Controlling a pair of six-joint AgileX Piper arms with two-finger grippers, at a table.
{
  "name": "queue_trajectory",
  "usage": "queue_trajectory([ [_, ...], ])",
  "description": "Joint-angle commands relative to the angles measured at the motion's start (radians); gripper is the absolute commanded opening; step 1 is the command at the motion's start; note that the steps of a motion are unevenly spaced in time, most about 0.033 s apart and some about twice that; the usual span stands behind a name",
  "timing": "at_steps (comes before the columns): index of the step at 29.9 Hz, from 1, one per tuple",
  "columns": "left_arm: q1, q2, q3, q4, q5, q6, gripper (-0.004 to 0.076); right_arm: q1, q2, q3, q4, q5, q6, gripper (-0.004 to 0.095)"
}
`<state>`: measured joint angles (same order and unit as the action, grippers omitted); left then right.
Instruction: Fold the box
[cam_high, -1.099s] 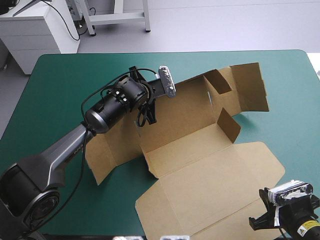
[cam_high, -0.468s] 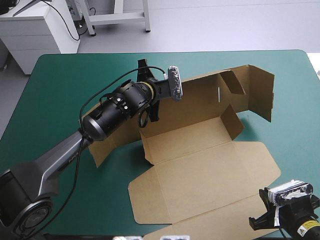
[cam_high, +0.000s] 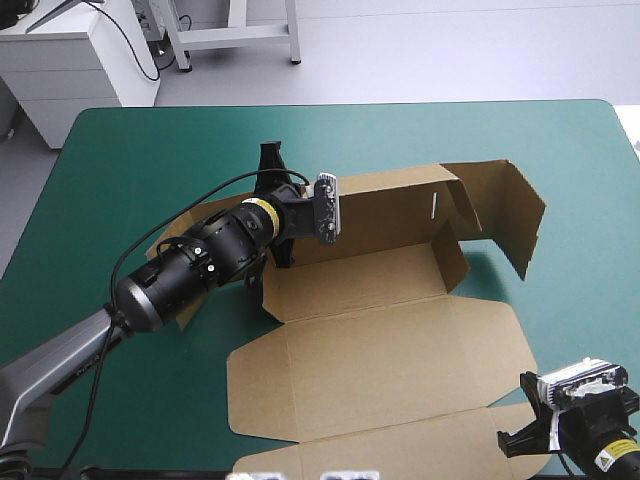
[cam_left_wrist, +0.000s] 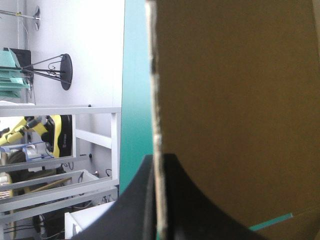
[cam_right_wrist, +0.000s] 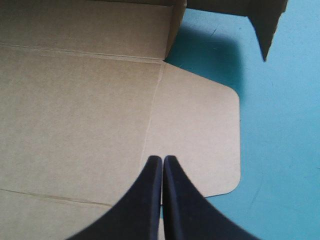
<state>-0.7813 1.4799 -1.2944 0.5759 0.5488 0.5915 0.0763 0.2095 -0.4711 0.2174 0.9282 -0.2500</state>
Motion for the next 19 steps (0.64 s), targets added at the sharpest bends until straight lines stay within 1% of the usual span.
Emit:
queue_trajectory([
  [1,-0.006,-0.064,0.032,0.066,-0.148,-0.012,-0.0009,0.002,0.016,-0.029,0.019,-0.061,-0.003,-0.0020],
  [4,-0.006,-0.076,0.077,0.098,-0.219,-0.012,-0.0009,0.002,0.016,-0.029,0.019,-0.061,-0.003,-0.0020],
  [9,-0.006,-0.082,0.140,0.105,-0.293,-0.010,-0.0009,0.002,0.016,-0.029,0.019,-0.059,-0.003,-0.0020],
  [11,-0.006,-0.082,0.166,0.142,-0.313,-0.010,-0.0009,0.002,0.016,-0.029,0.017,-0.059,-0.003,-0.0020],
  [15,-0.006,-0.082,0.192,0.152,-0.316,-0.031,-0.0009,0.002,0.016,-0.029,0.015,-0.059,-0.012,-0.0020],
  [19,-0.006,-0.082,0.192,0.156,-0.312,-0.052,-0.0009,0.002,0.016,-0.029,0.015,-0.061,-0.082,-0.0020],
])
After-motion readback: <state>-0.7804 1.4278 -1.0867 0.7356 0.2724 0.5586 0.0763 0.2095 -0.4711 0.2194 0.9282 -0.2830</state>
